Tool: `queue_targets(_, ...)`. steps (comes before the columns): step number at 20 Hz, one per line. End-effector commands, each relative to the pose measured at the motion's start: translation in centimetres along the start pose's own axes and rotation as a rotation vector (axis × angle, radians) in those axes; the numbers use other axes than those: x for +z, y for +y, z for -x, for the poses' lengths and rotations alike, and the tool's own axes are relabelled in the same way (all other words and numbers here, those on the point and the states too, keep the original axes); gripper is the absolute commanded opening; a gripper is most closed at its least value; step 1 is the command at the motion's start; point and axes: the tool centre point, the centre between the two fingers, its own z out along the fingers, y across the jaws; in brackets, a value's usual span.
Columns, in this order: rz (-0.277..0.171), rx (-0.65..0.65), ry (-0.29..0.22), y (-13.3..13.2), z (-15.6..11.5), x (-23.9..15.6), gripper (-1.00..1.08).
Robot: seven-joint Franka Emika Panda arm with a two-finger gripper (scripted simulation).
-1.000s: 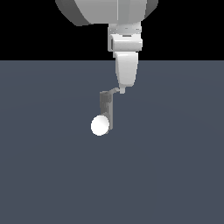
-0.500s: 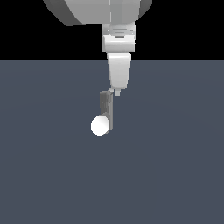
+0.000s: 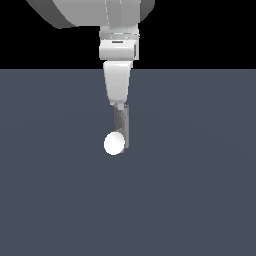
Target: Turn on the faucet by rotating a designated handle.
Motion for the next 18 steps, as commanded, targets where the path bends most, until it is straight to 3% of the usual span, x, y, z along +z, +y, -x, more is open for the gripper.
queue_targets(1, 0.004, -0.007, -0.002, -0.3, 1.0, 0.2, -1.0)
queue_targets(18, 0.032, -0.048, -0.001, -3.0, 8.4, 1.5, -1.0)
